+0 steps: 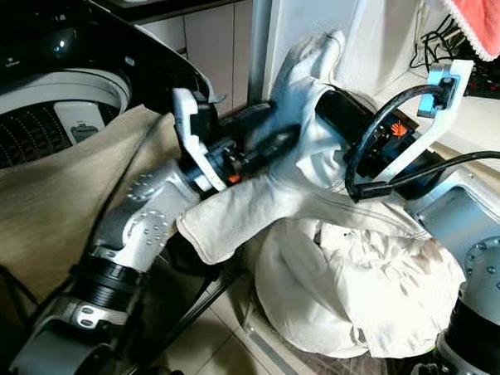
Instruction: Clothes washing
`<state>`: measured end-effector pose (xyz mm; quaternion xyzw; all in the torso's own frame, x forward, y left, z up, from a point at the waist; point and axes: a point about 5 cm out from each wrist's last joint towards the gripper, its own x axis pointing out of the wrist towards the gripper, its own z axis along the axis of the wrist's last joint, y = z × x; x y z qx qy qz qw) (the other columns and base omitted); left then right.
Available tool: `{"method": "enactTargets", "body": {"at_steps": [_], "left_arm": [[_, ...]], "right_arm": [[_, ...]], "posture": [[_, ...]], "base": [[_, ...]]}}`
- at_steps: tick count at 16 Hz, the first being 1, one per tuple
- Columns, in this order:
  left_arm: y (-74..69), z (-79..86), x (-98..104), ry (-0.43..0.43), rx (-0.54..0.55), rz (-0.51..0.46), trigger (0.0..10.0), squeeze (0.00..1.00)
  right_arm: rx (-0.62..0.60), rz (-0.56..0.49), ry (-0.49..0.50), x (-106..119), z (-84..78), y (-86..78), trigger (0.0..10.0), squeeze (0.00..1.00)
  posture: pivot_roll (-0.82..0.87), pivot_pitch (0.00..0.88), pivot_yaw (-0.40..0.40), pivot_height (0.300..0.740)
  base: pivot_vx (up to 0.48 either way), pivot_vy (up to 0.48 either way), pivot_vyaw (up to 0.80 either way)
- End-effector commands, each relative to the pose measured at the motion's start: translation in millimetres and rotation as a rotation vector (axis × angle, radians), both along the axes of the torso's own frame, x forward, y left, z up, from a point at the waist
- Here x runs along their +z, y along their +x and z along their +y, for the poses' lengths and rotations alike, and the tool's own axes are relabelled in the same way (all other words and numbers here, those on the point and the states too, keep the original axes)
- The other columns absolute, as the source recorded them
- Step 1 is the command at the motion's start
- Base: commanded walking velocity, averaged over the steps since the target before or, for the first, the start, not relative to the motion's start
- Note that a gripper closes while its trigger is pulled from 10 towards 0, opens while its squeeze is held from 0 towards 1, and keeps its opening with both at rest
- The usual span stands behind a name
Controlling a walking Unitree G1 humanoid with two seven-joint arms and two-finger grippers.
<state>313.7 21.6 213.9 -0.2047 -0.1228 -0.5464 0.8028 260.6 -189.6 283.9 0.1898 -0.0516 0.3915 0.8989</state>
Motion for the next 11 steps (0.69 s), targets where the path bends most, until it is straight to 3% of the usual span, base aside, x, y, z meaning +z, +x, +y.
{"method": "enactTargets", "body": {"at_steps": [1, 4, 5, 6, 8, 9, 10, 11], "left_arm": [[-9.7, -11.1, 5, -0.007, -0.094, -0.015, 10.0, 1.0], [-24.7, -20.3, -6, 0.042, -0.185, -0.016, 10.0, 1.0], [-28.6, -21.4, -8, 0.053, -0.204, -0.015, 10.0, 0.56], [-31.6, -22.2, -9, 0.054, -0.225, -0.007, 10.0, 0.0], [-34.1, -24.5, -14, 0.122, -0.236, -0.02, 10.0, 0.0], [-32.2, -25.1, -21, 0.18, -0.214, -0.023, 7.6, 0.0], [-29.2, -24.8, -25, 0.221, -0.179, -0.022, 2.6, 0.0], [-26.4, -24.0, -29, 0.253, -0.142, -0.023, 0.0, 0.0]], "right_arm": [[0.047, -0.057, 0.0, 9, 5.9, -6.3, 10.0, 0.0], [0.046, -0.057, -0.004, 9, 6.5, -6.5, 10.0, 0.0], [0.044, -0.057, -0.008, 9, 7.0, -6.2, 10.0, 0.0], [0.042, -0.056, -0.01, 9, 7.5, -5.6, 10.0, 0.0], [0.039, -0.057, -0.011, 9, 7.7, -4.4, 10.0, 0.0], [0.037, -0.058, -0.011, 9, 7.7, -3.9, 10.0, 0.0], [0.036, -0.058, -0.012, 9, 7.9, -3.6, 10.0, 0.0], [0.035, -0.059, -0.012, 9, 8.1, -3.5, 10.0, 0.0]], "posture": [[-0.14, 0.0, 0.015, 0.74], [-0.13, 0.0, 0.013, 0.74], [-0.13, 0.0, 0.013, 0.74], [-0.13, 0.0, 0.009, 0.74], [-0.13, 0.0, 0.007, 0.74], [-0.13, 0.0, 0.007, 0.74], [-0.13, 0.0, 0.007, 0.74], [-0.13, 0.0, 0.007, 0.74]], "base": [[0.0, 0.0, 0.0], [0.0, 0.0, 0.0], [0.0, 0.0, 0.0], [0.0, 0.0, 0.0], [0.0, 0.0, 0.0], [0.0, 0.0, 0.0], [0.0, 0.0, 0.0], [0.0, 0.0, 0.0]]}}
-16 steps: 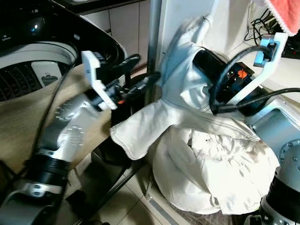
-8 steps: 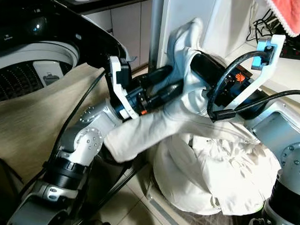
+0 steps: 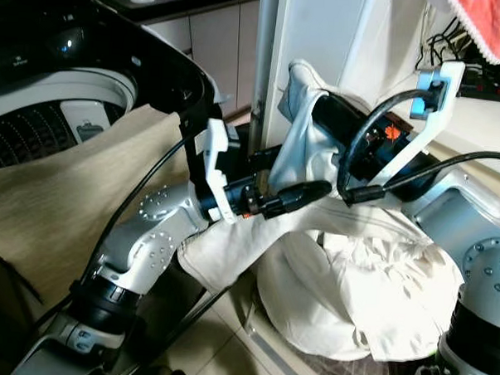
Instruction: Clothes washing
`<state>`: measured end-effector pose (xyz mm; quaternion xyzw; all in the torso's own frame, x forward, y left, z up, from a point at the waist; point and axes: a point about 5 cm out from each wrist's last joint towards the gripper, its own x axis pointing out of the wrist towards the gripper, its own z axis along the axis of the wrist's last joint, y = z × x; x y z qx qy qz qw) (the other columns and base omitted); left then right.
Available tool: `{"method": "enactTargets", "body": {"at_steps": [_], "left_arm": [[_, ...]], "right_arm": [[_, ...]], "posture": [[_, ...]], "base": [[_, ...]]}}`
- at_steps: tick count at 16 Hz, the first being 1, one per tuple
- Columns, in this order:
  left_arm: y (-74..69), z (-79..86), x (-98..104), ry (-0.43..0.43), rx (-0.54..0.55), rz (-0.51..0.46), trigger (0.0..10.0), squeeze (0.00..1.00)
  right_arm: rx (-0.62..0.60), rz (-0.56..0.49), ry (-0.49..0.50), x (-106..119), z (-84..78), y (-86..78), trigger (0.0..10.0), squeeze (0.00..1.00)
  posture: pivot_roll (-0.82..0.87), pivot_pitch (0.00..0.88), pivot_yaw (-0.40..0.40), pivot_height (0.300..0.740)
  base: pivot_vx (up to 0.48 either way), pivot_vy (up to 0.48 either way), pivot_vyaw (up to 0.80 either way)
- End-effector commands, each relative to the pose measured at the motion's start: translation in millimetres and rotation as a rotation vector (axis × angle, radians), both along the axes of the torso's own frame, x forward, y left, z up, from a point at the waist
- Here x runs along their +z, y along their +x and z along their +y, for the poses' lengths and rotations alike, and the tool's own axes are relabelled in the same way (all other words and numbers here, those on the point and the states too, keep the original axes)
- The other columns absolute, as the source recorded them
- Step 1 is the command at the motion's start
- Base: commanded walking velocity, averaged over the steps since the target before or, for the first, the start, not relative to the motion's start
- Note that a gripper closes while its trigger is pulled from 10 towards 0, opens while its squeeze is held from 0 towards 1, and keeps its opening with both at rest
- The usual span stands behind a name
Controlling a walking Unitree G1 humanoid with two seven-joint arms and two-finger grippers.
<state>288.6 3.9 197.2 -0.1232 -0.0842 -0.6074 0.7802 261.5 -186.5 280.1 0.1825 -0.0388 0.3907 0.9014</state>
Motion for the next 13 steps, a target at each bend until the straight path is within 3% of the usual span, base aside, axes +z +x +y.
{"method": "enactTargets", "body": {"at_steps": [1, 6, 13], "left_arm": [[1.9, -5.2, -13.7, 0.09, 0.015, 0.034, 0.0, 0.0], [8.1, 0.4, -11.8, 0.081, 0.061, 0.027, 0.0, 0.0], [4.4, 2.3, -10.9, 0.043, 0.03, 0.032, 0.0, 0.0]], "right_arm": [[0.034, -0.077, 0.012, 13.2, 5.1, -4.1, 10.0, 0.0], [0.032, -0.079, 0.012, 12.9, 5.3, -3.1, 10.0, 0.0], [0.034, -0.073, 0.01, 10.2, 6.7, -2.7, 10.0, 0.0]], "posture": [[-0.13, 0.0, 0.008, 0.74], [-0.12, 0.0, 0.011, 0.74], [-0.12, 0.0, 0.011, 0.74]], "base": [[0.0, 0.0, 0.0], [0.0, 0.0, 0.0], [0.0, 0.0, 0.0]]}}
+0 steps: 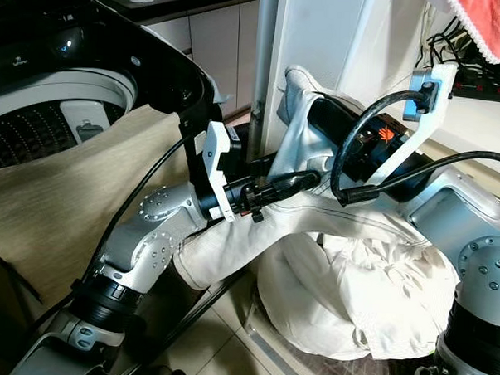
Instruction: Clothes washing
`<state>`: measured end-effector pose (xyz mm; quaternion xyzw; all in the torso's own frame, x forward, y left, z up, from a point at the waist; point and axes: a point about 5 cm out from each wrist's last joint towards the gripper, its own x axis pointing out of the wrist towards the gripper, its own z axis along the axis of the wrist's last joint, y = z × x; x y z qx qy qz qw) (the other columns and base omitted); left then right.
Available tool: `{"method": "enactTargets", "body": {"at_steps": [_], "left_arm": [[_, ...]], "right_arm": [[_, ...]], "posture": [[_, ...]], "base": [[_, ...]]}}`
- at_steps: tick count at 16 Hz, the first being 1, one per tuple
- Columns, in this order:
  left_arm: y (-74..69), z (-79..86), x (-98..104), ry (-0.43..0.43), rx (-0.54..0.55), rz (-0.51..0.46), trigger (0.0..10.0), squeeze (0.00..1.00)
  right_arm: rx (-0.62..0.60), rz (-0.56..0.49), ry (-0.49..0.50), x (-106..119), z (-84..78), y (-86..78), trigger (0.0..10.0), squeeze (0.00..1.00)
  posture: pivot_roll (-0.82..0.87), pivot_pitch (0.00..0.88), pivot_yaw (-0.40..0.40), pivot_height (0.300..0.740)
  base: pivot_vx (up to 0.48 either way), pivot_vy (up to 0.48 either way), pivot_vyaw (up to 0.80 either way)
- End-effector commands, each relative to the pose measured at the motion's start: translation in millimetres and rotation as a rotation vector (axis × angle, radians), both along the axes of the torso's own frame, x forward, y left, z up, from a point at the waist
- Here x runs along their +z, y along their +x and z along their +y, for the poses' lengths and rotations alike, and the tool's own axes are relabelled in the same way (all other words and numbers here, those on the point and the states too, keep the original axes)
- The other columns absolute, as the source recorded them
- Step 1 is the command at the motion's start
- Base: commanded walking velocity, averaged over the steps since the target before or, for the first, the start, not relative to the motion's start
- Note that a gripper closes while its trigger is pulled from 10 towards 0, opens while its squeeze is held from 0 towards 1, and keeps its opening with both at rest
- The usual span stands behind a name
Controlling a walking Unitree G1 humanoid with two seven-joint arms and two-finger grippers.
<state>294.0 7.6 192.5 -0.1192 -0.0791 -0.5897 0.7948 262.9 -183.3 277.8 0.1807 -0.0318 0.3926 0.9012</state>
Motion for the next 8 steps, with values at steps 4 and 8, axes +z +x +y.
{"method": "enactTargets", "body": {"at_steps": [4, 8], "left_arm": [[0.5, 0.2, -4.9, 0.025, -0.013, 0.025, 0.0, 0.0], [1.0, 1.4, -5.0, 0.025, -0.013, 0.026, 0.0, 0.0]], "right_arm": [[0.024, -0.088, 0.001, 11.5, 3.6, -3.9, 10.0, 0.0], [0.036, -0.085, 0.007, 9.3, 2.6, -5.5, 10.0, 0.0]], "posture": [[-0.12, 0.0, 0.011, 0.74], [-0.12, 0.0, 0.012, 0.74]], "base": [[0.0, 0.0, 0.0], [0.0, 0.0, 0.0]]}}
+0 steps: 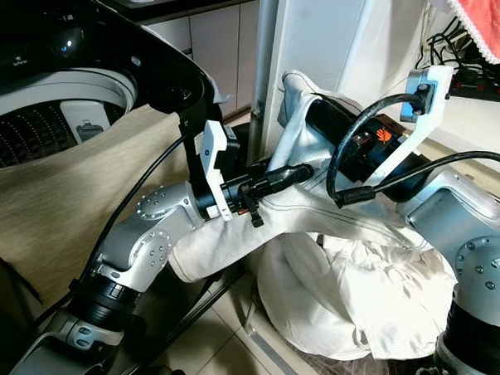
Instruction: Clothes washing
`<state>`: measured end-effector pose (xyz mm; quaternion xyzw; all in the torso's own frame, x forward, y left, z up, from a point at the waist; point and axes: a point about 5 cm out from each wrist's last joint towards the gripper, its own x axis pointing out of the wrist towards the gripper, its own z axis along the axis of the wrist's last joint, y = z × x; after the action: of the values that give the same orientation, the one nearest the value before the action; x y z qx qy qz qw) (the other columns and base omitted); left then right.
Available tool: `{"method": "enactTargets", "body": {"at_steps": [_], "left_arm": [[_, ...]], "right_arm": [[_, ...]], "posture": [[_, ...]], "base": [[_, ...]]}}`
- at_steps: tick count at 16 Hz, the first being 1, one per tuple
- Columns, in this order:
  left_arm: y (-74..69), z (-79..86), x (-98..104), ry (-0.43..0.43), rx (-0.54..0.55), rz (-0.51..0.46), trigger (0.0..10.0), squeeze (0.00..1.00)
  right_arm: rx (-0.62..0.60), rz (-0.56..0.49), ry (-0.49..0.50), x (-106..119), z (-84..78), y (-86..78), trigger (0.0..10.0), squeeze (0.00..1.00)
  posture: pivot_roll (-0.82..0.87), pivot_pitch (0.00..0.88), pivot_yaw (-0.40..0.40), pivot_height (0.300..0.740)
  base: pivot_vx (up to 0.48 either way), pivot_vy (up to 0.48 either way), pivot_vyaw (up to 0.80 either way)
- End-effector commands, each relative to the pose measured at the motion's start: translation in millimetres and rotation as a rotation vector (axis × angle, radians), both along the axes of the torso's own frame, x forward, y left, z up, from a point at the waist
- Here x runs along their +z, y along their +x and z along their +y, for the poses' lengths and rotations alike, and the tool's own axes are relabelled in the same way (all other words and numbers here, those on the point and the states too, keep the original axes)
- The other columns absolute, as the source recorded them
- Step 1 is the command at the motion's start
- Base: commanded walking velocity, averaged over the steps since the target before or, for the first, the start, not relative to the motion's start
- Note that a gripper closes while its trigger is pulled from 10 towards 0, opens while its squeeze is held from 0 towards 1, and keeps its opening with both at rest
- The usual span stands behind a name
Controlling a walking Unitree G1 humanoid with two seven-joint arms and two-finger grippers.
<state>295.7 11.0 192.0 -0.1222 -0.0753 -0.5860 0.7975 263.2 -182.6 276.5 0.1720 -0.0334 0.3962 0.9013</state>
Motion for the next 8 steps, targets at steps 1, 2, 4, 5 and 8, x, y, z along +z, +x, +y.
{"method": "enactTargets", "body": {"at_steps": [1, 2, 4, 5, 8], "left_arm": [[0.4, -1.5, -4, 0.025, -0.013, 0.015, 0.0, 0.0], [1.9, -0.5, -4, 0.026, 0.0, 0.013, 0.0, 0.0], [5.7, 2.3, -3, 0.024, 0.025, 0.012, 0.0, 0.0], [7.3, 4.0, -3, 0.025, 0.04, 0.011, 0.0, 0.0], [17.6, 18.6, 1, 0.041, 0.124, -0.012, 0.0, 0.0]], "right_arm": [[0.041, -0.074, 0.025, 10, 1.8, -6.6, 10.0, 0.36], [0.043, -0.074, 0.025, 10, 1.7, -7.1, 10.0, 0.85], [0.042, -0.073, 0.03, 10, 0.7, -7.3, 10.0, 1.0], [0.043, -0.076, 0.031, 11, 0.4, -7.7, 10.0, 1.0], [0.018, -0.111, 0.027, 17, -1.9, -9.2, 10.0, 1.0]], "posture": [[-0.12, 0.0, 0.012, 0.74], [-0.12, 0.0, 0.013, 0.74], [-0.12, 0.0, 0.013, 0.74], [-0.12, 0.0, 0.016, 0.74], [-0.12, 0.0, 0.019, 0.74]], "base": [[0.0, 0.0, 0.0], [0.0, 0.0, 0.0], [0.0, 0.0, 0.0], [0.0, 0.0, 0.0], [0.0, 0.0, 0.0]]}}
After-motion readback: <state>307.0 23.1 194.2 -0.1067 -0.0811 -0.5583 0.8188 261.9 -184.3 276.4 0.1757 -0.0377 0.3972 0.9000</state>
